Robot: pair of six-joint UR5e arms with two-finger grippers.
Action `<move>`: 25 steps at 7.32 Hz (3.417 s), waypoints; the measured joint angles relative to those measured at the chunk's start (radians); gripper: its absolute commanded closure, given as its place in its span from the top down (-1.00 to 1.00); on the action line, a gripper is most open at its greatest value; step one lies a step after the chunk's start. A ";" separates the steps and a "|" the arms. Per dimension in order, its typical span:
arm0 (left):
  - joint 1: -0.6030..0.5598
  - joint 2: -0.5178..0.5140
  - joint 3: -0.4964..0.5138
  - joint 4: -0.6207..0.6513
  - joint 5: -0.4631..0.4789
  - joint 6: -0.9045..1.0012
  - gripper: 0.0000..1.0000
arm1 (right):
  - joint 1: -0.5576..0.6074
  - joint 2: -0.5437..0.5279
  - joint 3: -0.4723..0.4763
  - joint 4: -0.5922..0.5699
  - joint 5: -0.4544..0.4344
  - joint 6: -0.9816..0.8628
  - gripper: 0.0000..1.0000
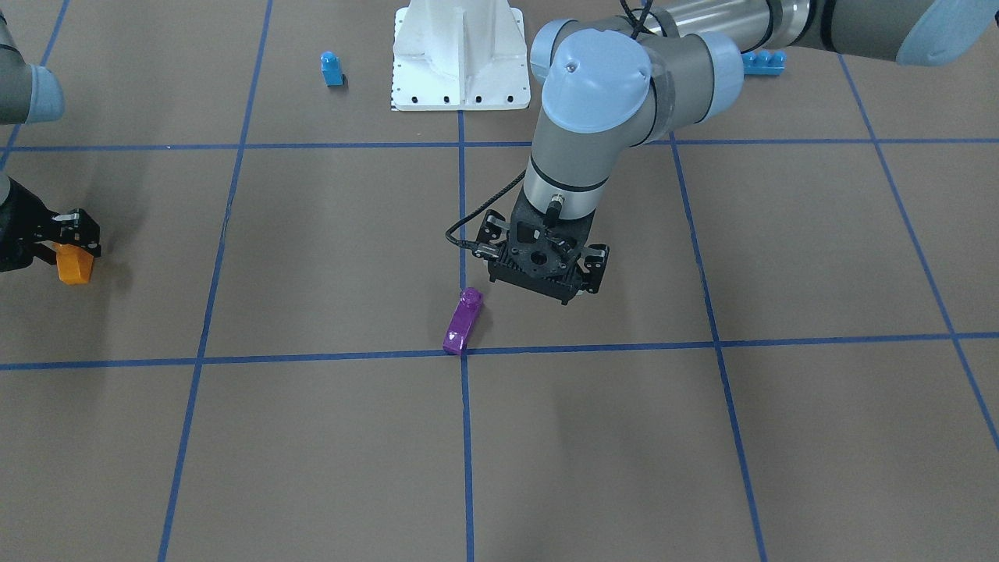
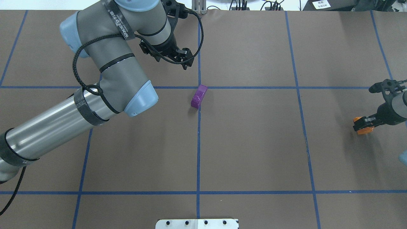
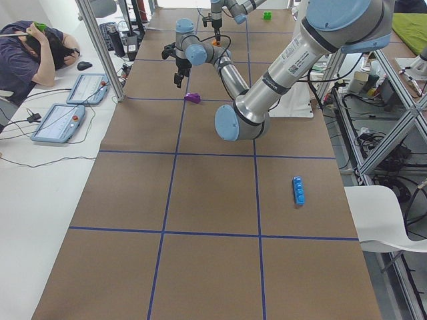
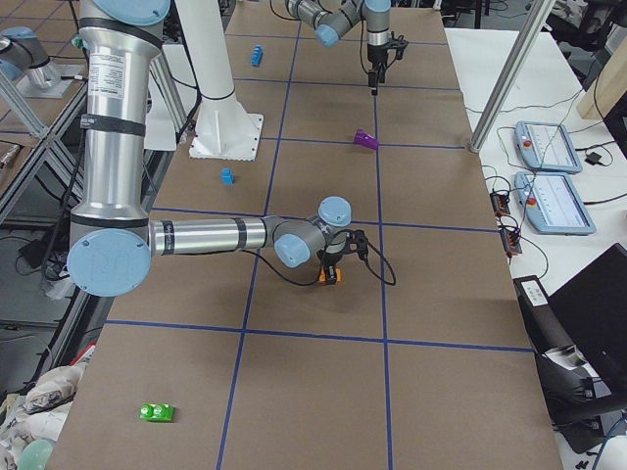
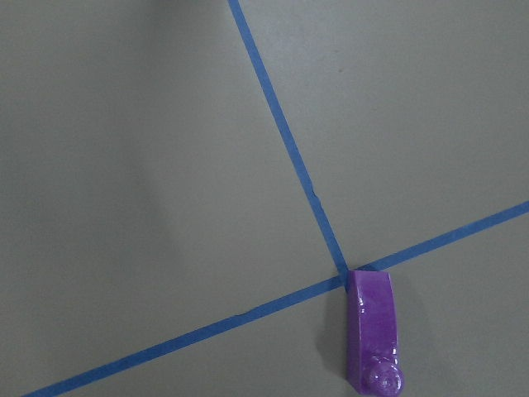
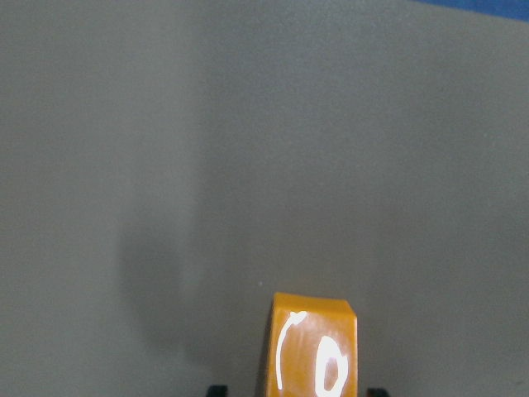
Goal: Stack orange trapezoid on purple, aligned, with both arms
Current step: 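Grasp the orange trapezoid block with the right gripper while the left arm withdraws, then carry the orange block with the right gripper above the purple block, then lower and align the orange block onto the purple block with the right gripper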
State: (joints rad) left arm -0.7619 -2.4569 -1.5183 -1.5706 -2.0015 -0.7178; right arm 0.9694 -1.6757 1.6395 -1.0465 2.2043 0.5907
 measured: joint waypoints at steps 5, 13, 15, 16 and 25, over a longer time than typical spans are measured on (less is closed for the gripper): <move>-0.021 0.009 -0.003 0.005 -0.007 0.021 1.00 | 0.001 0.073 0.045 -0.021 0.007 0.271 -1.00; -0.349 0.444 -0.099 0.006 -0.126 0.588 1.00 | -0.217 1.053 -0.131 -0.795 -0.066 0.642 -1.00; -0.391 0.525 -0.101 -0.005 -0.131 0.628 1.00 | -0.276 1.125 -0.272 -0.688 -0.105 0.768 -1.00; -0.401 0.546 -0.104 -0.008 -0.132 0.632 1.00 | -0.298 1.133 -0.323 -0.624 -0.119 0.847 -1.00; -0.402 0.558 -0.099 -0.009 -0.128 0.633 1.00 | -0.343 1.128 -0.414 -0.533 -0.189 1.118 -1.00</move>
State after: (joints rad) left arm -1.1644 -1.8990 -1.6172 -1.5800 -2.1296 -0.0844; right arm 0.6265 -0.5480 1.2254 -1.5800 2.0150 1.7086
